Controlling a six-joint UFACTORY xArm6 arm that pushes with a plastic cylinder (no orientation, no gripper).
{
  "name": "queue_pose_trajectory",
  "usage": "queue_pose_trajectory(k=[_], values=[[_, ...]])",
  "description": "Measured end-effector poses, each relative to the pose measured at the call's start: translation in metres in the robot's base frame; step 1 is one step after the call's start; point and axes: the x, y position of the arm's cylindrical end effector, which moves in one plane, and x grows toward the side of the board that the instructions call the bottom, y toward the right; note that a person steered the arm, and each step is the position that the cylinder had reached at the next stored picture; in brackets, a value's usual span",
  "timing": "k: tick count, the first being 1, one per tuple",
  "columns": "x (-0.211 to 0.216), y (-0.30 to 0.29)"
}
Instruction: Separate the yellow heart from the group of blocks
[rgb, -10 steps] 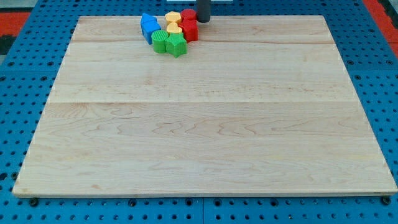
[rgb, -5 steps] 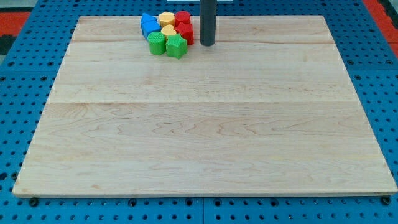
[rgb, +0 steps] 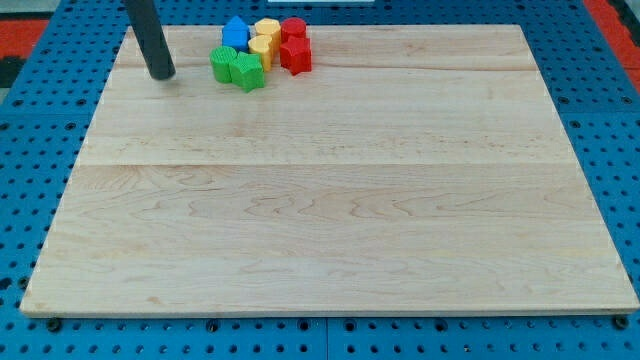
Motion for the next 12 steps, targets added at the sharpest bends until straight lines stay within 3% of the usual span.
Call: queue_pose_trajectory(k=[1,2,4,8,12], values=[[-0.065,0.039],[-0.069,0.050],[-0.066,0.130],[0.040,0.130],[0.046,0.271]])
